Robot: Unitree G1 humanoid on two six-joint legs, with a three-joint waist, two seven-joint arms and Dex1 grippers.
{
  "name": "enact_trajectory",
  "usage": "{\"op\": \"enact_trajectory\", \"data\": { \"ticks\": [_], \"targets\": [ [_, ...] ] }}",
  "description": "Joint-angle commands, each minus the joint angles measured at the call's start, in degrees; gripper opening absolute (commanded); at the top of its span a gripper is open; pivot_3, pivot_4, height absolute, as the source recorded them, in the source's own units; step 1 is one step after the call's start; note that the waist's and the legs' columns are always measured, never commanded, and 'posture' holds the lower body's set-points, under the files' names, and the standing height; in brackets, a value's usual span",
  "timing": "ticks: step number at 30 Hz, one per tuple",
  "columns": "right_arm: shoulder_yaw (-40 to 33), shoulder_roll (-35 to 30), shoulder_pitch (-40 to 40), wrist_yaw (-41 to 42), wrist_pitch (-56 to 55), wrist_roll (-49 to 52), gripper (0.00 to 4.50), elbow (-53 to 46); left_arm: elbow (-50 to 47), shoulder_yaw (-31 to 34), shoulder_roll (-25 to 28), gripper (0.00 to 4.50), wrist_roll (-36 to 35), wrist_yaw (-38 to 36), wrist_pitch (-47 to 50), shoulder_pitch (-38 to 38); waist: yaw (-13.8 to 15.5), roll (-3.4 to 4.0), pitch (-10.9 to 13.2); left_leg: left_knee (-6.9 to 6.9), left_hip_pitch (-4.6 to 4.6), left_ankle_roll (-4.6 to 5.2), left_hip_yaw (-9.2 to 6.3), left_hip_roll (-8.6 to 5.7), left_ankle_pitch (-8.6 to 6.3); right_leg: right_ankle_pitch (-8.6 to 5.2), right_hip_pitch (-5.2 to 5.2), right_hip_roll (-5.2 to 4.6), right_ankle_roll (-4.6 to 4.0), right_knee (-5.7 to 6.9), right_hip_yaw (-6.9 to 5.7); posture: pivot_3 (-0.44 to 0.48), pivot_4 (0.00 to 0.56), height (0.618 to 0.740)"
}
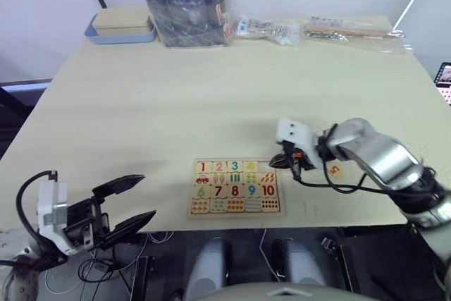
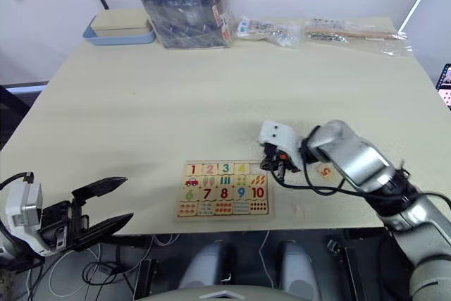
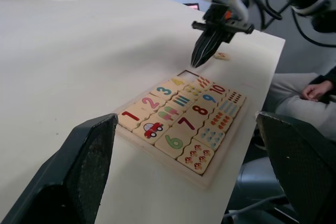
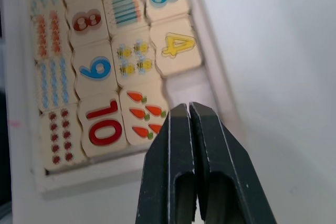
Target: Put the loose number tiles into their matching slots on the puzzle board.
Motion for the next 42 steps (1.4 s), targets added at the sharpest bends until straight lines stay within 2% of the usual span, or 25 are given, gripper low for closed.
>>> {"op": "enact_trajectory", "data": {
  "ticks": [1, 5, 14, 15, 17, 22, 23, 24, 33, 42],
  "targets": [
    [-9.9, 0.4, 6.4, 1.0, -9.0, 4.9, 0.06, -3.6, -0.9, -0.3, -0.7, 4.50, 0.1, 1.0, -1.0, -0.1, 0.0, -0.01, 0.0, 0.00, 0.01, 0.00, 0.01, 0.00, 0.00, 0.00, 0.00, 0.00, 0.00, 0.01, 0.01, 0.000, 0.150, 0.740],
    [-16.6, 0.7, 16.0, 2.2, -18.1, 7.6, 0.06, -6.0, 0.1, -0.6, -1.4, 4.50, 0.1, 2.4, -1.3, -0.7, 0.0, -0.02, 0.0, 0.02, 0.05, 0.00, 0.00, 0.02, 0.00, 0.00, 0.05, 0.02, 0.01, 0.02, 0.01, 0.000, 0.150, 0.740],
    [-33.1, 1.6, 34.1, 3.7, -25.7, 16.4, 0.06, -4.5, 3.2, 0.1, -3.2, 4.50, 0.6, 4.5, -2.4, -1.0, 0.4, -0.06, 0.0, 0.09, 0.20, 0.01, 0.02, 0.13, 0.00, -0.11, 0.22, 0.11, -0.17, 0.03, 0.18, 0.000, 0.150, 0.740],
    [-34.8, 1.9, 35.8, 3.4, -27.9, 15.9, 0.57, -3.6, 3.7, 0.3, -3.4, 4.50, 0.7, 4.6, -2.6, -1.0, 0.7, -0.05, 0.0, 0.09, 0.21, 0.02, 0.01, 0.15, 0.00, -0.12, 0.24, 0.12, -0.18, 0.03, 0.19, 0.000, 0.150, 0.740],
    [-37.8, 1.9, 39.6, 4.7, -31.8, 15.5, 1.28, -1.5, 4.7, 0.5, -3.8, 4.50, 0.9, 5.1, -3.1, -1.0, 1.0, -0.06, 0.0, 0.09, 0.23, 0.02, 0.05, 0.14, 0.00, -0.12, 0.24, 0.13, -0.18, 0.02, 0.22, 0.000, 0.150, 0.740],
    [-44.1, 2.6, 46.2, 5.8, -39.0, 14.9, 3.88, 5.3, 6.6, 0.4, -4.9, 4.50, 1.6, 6.0, -4.6, -0.8, 1.3, -0.05, 0.0, 0.08, 0.53, 0.02, 0.21, 0.24, -0.01, -0.15, 0.37, 0.23, -0.15, 0.03, 0.39, 0.000, 0.150, 0.740],
    [-44.8, 2.5, 46.9, 5.8, -40.1, 14.6, 4.30, 6.4, 6.9, 0.4, -5.0, 4.50, 1.6, 6.1, -4.8, -0.8, 1.3, -0.05, 0.0, 0.06, 0.69, 0.02, 0.24, 0.28, -0.01, -0.18, 0.49, 0.24, -0.11, 0.03, 0.41, 0.000, 0.150, 0.740],
    [-45.5, 2.3, 47.5, 5.9, -41.2, 14.2, 4.41, 7.7, 7.3, 0.5, -5.2, 4.50, 1.7, 6.3, -5.0, -0.7, 1.3, -0.05, 0.0, 0.05, 0.76, 0.02, 0.27, 0.32, -0.02, -0.21, 0.54, 0.24, -0.08, 0.03, 0.43, 0.000, 0.150, 0.740],
    [-48.9, 0.3, 50.1, 7.5, -46.4, 13.0, 4.41, 16.9, 10.2, 0.4, -5.1, 4.50, 3.1, 5.9, -7.1, 0.5, 1.3, -0.05, 0.0, -0.02, 0.83, 0.02, 0.61, 0.51, -0.03, -0.16, 0.45, 0.34, -0.17, 0.03, 0.67, 0.000, 0.150, 0.740],
    [-48.1, -0.1, 49.9, 7.7, -47.0, 12.8, 4.41, 18.8, 11.7, -0.3, -5.1, 4.50, 3.8, 5.1, -8.6, 0.9, 1.3, -0.05, 0.0, -0.03, 0.84, 0.03, 0.69, 0.56, -0.04, -0.17, 0.41, 0.34, -0.16, 0.03, 0.74, 0.000, 0.150, 0.740]
  ]
}}
